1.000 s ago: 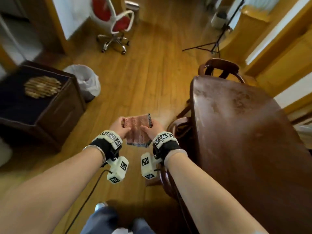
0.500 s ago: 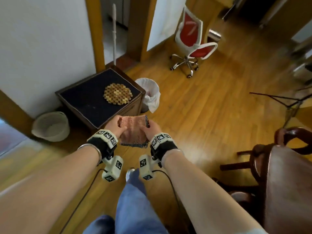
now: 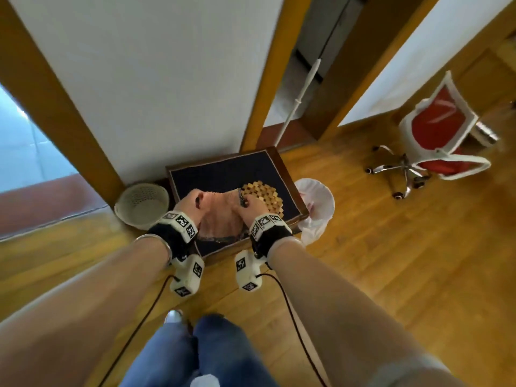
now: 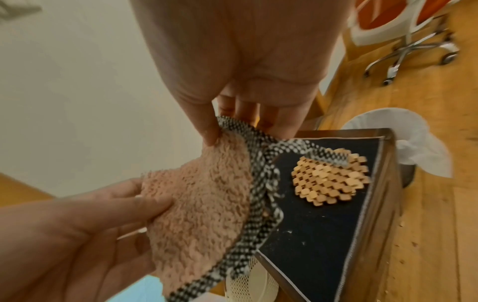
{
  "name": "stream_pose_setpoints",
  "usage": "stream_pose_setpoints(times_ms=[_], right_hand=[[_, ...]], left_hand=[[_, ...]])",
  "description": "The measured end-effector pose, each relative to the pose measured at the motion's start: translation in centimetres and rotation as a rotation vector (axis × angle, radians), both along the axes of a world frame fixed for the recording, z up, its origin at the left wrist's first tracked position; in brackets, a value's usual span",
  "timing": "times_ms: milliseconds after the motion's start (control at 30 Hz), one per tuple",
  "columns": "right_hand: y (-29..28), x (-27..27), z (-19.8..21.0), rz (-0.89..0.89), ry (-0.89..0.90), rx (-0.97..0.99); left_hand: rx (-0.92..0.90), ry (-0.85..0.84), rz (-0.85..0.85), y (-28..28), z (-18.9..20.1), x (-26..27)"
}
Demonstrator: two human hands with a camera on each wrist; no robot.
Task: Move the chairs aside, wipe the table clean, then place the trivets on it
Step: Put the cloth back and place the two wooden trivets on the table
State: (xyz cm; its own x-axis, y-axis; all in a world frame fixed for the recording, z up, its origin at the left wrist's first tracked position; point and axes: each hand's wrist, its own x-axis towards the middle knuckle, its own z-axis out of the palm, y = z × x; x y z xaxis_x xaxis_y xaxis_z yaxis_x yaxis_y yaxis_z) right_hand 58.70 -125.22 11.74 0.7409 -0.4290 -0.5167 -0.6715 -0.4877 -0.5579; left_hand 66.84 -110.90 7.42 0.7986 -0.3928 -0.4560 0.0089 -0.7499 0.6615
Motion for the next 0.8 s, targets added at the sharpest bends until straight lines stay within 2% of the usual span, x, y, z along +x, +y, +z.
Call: stream_pose_setpoints(times_ms=[133, 333, 600, 800], right_hand=[[-0.4, 7.1, -3.5, 0.074, 0.053, -0.011], [-1.6, 15.8, -11.6, 0.045, 0.102, 0.018], [-4.1, 22.1, -24.0, 0.106, 0.172, 0.009], [-5.7, 25.3, -30.4, 0.11, 0.19, 0.012]], left_hand=[[0.059, 0.023, 0.015, -0.2, -4.2, 6.1], [0.083, 0.062, 0.04, -1.6, -11.1, 14.2], [0.17, 0.098, 0.065, -4.0, -22.0, 19.6], [0.197, 0.091, 0.112, -5.6, -28.3, 21.9]])
